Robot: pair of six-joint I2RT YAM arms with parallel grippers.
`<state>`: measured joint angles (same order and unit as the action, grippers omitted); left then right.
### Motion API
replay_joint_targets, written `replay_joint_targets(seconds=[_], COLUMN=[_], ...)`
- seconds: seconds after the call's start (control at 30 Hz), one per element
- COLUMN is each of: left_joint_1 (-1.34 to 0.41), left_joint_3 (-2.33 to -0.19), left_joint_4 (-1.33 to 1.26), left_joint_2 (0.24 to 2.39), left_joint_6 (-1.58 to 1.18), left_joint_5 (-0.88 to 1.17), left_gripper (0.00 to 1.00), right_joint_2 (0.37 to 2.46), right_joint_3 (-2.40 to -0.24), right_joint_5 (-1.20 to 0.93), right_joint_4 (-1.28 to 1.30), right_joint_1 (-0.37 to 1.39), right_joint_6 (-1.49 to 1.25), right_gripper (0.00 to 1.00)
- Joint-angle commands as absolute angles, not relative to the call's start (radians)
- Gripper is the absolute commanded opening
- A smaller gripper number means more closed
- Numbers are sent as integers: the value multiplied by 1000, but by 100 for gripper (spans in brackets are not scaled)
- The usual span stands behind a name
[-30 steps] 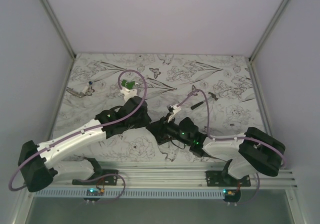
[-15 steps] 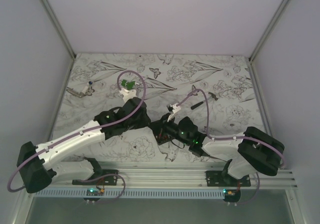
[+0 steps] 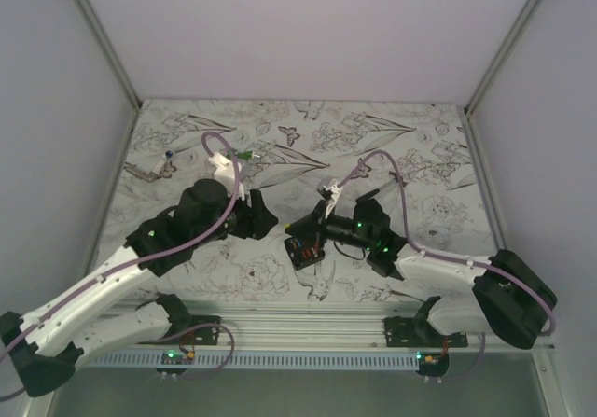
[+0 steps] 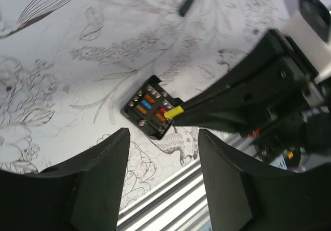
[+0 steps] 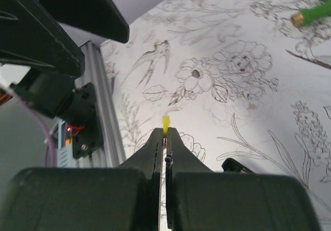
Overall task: Snap on the fuse box
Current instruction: Pick up the fuse from the center of the board.
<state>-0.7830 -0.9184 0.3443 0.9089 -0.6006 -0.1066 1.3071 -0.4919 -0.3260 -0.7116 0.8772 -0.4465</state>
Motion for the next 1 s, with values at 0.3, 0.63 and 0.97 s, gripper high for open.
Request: replay_joint_targets(seconds=[0.3, 0.63, 0.97], left_joint_1=[-748, -747, -749], left_joint_3=[-829, -804, -781], left_joint_4=[155, 85, 61], left_joint_2=[835, 858, 875], left_joint_6=[-321, -322, -324], left_joint_5=[367, 498, 527], left_gripper=[46, 31, 27], right_joint_2=[1142, 1123, 1122], right_joint_3=[-587, -591, -588], right_joint_5=[-838, -888, -897], right_joint_4=[-513, -526, -550], right_joint_1=[781, 781, 782], right_joint_6=[-312, -322, -331], right_gripper=[0, 0, 0])
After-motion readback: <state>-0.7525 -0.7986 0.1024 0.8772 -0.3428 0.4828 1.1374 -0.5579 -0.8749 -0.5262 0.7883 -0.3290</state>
